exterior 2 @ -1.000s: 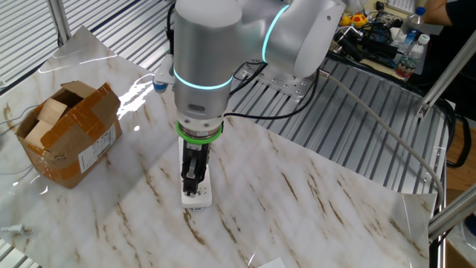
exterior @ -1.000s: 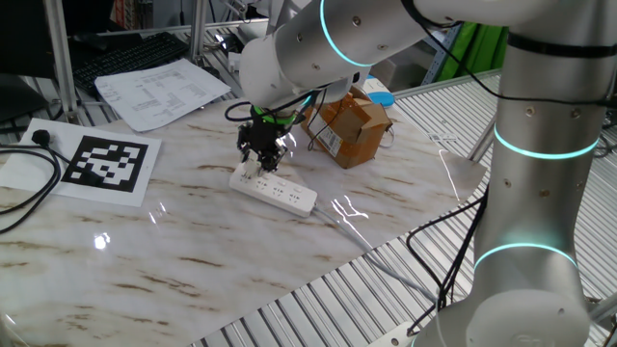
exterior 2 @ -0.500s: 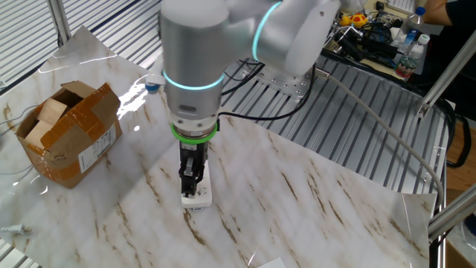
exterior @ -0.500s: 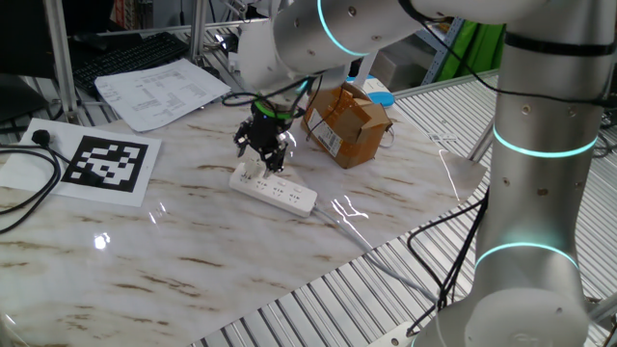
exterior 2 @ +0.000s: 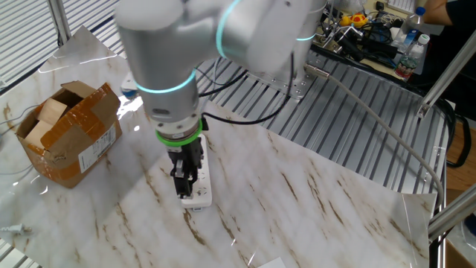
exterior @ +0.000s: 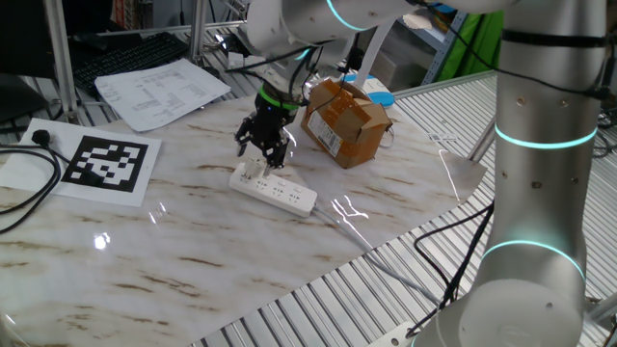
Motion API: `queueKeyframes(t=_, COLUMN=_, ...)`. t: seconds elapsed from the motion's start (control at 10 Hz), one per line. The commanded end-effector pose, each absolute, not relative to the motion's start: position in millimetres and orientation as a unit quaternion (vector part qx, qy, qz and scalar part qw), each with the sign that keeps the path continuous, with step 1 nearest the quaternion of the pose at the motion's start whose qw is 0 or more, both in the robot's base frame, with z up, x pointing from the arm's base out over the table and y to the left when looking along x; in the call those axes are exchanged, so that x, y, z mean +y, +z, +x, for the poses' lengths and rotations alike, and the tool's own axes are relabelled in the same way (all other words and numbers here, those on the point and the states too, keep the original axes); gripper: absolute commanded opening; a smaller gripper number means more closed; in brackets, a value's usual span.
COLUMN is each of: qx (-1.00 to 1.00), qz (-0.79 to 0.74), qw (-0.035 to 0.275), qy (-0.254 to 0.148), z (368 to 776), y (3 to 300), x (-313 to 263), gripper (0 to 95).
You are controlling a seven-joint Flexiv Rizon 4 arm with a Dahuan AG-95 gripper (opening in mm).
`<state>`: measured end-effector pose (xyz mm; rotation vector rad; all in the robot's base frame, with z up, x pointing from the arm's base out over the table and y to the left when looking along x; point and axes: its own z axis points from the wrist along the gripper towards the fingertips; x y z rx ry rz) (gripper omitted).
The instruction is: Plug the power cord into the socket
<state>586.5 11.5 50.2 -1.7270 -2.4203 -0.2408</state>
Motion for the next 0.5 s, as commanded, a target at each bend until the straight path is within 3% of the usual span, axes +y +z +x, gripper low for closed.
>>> queueKeyframes(t=0.1, qx=-0.807, qz=-0.575, qw=0.103, qy=-0.087, z=585.8, y=51.1, x=11.8, gripper=76.0)
queueKeyframes(t=0.5, qx=-0.817, qz=-0.557, qw=0.120, qy=-0.088, z=585.5, y=51.1, x=11.7, gripper=76.0)
